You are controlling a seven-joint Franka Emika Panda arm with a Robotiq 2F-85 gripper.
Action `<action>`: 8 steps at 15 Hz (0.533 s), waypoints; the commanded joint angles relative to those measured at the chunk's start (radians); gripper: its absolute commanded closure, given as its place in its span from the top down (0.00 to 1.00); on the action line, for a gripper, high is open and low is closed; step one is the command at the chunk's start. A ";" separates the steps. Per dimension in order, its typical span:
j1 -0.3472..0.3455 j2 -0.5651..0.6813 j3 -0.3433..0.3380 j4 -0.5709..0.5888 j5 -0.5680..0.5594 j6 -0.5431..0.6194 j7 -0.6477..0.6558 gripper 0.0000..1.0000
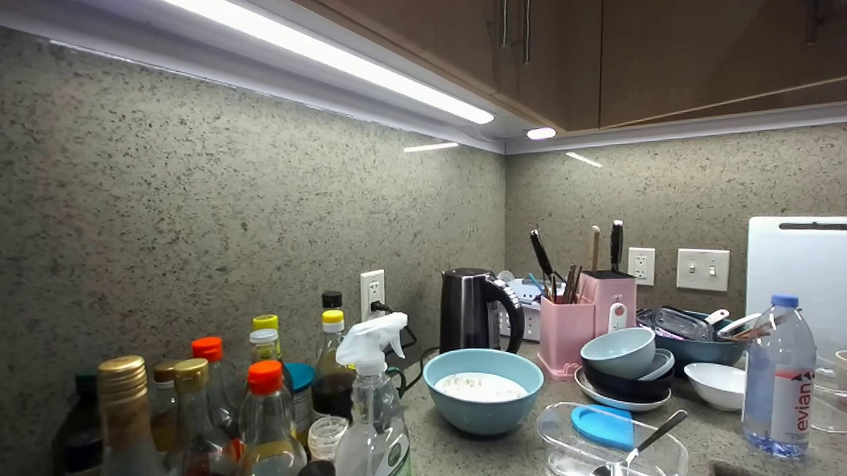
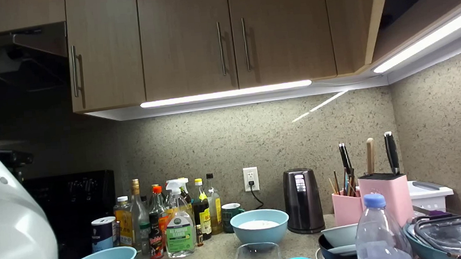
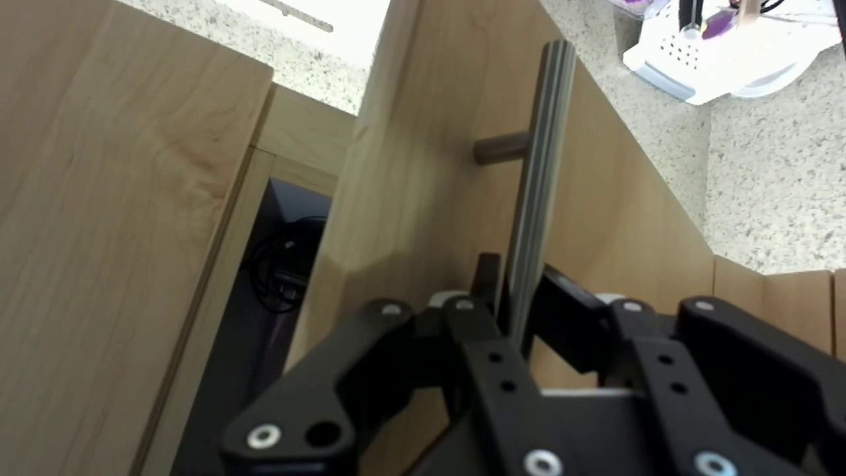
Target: Open the cabinet door on the right
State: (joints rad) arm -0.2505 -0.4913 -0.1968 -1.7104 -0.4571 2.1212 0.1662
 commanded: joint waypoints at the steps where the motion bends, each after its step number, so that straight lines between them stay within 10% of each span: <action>1: -0.024 0.005 0.013 0.003 0.017 0.004 -0.012 0.15; 8: -0.027 -0.132 0.093 -0.153 -0.065 0.103 -0.012 0.04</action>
State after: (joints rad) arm -0.2698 -0.5083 -0.1774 -1.7443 -0.4754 2.1567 0.1753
